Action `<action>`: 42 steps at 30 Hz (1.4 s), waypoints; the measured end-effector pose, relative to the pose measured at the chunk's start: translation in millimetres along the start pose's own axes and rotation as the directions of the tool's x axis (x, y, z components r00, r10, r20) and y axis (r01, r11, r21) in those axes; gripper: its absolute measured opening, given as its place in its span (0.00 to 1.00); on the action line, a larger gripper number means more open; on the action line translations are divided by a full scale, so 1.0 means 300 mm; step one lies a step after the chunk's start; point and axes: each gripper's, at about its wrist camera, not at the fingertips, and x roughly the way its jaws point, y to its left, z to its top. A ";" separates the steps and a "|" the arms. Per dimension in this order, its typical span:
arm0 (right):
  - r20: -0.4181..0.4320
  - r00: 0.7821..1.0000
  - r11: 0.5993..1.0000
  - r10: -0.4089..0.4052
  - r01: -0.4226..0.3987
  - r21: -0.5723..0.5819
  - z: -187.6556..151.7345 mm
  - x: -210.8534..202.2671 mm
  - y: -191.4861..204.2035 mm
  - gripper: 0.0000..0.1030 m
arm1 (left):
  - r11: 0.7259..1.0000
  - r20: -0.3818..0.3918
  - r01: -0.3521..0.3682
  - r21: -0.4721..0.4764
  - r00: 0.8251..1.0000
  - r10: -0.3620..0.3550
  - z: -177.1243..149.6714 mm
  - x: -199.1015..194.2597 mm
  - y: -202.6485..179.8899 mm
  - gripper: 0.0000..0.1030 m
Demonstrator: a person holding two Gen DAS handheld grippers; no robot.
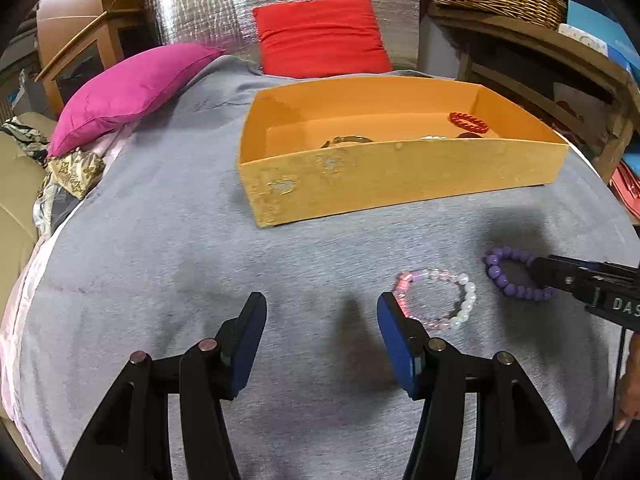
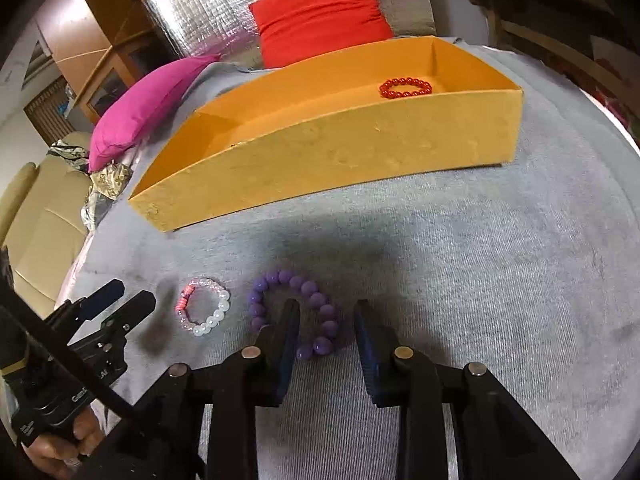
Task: Organize jewelry
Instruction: 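Grasp the pink-white crystal bracelet with the left tool while the right tool grasps the purple bracelet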
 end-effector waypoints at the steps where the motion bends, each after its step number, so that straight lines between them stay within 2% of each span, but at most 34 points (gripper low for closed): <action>1: 0.000 1.000 1.000 -0.001 0.001 -0.003 -0.001 0.004 0.002 0.28 | 1.000 0.002 0.007 0.006 1.000 -0.007 0.000 0.000 -0.005 0.57; 5: -0.003 1.000 0.999 -0.026 0.025 -0.048 -0.004 0.011 0.019 0.16 | 0.999 -0.012 0.044 0.014 0.999 -0.044 -0.002 0.009 -0.014 0.57; 9: -0.005 0.999 0.994 -0.049 0.048 -0.099 -0.011 0.014 0.038 0.10 | 0.997 -0.024 0.073 0.004 0.997 -0.073 -0.002 0.018 -0.021 0.54; 14: 0.004 0.997 0.988 -0.077 0.077 -0.131 -0.023 -0.006 0.042 0.10 | 0.995 -0.022 0.095 0.032 0.995 -0.095 -0.002 0.018 -0.046 0.47; 21: 0.022 0.994 0.993 -0.111 0.112 -0.037 -0.009 -0.050 -0.046 0.10 | 0.984 -0.026 0.176 -0.029 0.984 -0.177 0.014 0.033 -0.035 0.47; 24: 0.001 0.994 0.994 -0.110 0.110 -0.012 -0.003 -0.043 -0.063 0.10 | 0.986 -0.035 0.167 -0.002 0.985 -0.167 0.017 0.048 -0.055 0.47; 28: -0.006 0.995 0.995 -0.098 0.098 -0.035 -0.007 -0.037 -0.043 0.10 | 0.984 -0.073 0.178 0.029 0.982 -0.176 0.014 0.085 -0.092 0.47; 29: -0.009 0.996 0.995 -0.093 0.093 -0.033 -0.007 -0.035 -0.040 0.10 | 0.983 -0.077 0.183 0.031 0.981 -0.180 0.014 0.091 -0.097 0.45; 34: -0.021 0.997 0.996 -0.080 0.079 -0.034 -0.008 -0.029 -0.029 0.10 | 0.976 -0.066 0.215 0.031 0.975 -0.213 0.014 0.093 -0.095 0.14; 37: -0.029 0.996 0.996 -0.083 0.081 -0.045 -0.011 -0.027 -0.012 0.10 | 0.979 -0.060 0.198 0.050 0.979 -0.195 0.010 0.087 -0.098 0.10; 42: -0.045 0.996 0.997 -0.073 0.072 -0.037 -0.012 -0.023 -0.006 0.11 | 0.983 -0.045 0.157 0.095 0.987 -0.153 0.002 0.075 -0.110 0.09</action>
